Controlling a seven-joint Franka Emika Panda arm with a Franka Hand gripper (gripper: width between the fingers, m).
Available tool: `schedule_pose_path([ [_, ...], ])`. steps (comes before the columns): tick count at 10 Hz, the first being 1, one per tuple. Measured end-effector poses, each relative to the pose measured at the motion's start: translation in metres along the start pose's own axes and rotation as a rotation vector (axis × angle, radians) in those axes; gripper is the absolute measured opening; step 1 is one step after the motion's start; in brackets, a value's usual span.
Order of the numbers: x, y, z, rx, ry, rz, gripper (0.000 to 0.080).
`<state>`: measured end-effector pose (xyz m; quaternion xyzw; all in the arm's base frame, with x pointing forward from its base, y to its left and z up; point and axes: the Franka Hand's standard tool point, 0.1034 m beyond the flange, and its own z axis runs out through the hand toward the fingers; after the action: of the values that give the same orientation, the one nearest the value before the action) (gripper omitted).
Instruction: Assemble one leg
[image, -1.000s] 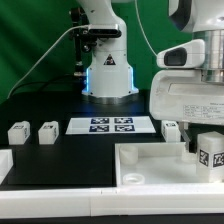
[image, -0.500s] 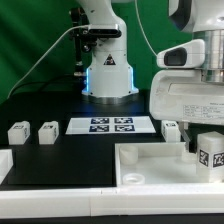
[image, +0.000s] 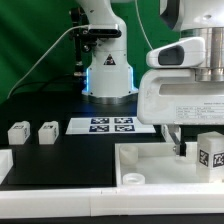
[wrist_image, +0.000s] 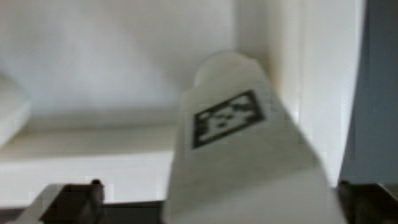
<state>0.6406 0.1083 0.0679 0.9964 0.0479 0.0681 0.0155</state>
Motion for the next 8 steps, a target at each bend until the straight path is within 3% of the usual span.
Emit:
schedule_pose_path([
  [3,0.000,0.003,0.000,-0.029,-0.006,-0.289,0.0649],
  [6,-0.001,-0.016,0.000,-0.020,0.001,-0.170,0.0649],
  [8,-0.007,-0.018,0.004,-0.020,0.002,-0.151,0.0649],
])
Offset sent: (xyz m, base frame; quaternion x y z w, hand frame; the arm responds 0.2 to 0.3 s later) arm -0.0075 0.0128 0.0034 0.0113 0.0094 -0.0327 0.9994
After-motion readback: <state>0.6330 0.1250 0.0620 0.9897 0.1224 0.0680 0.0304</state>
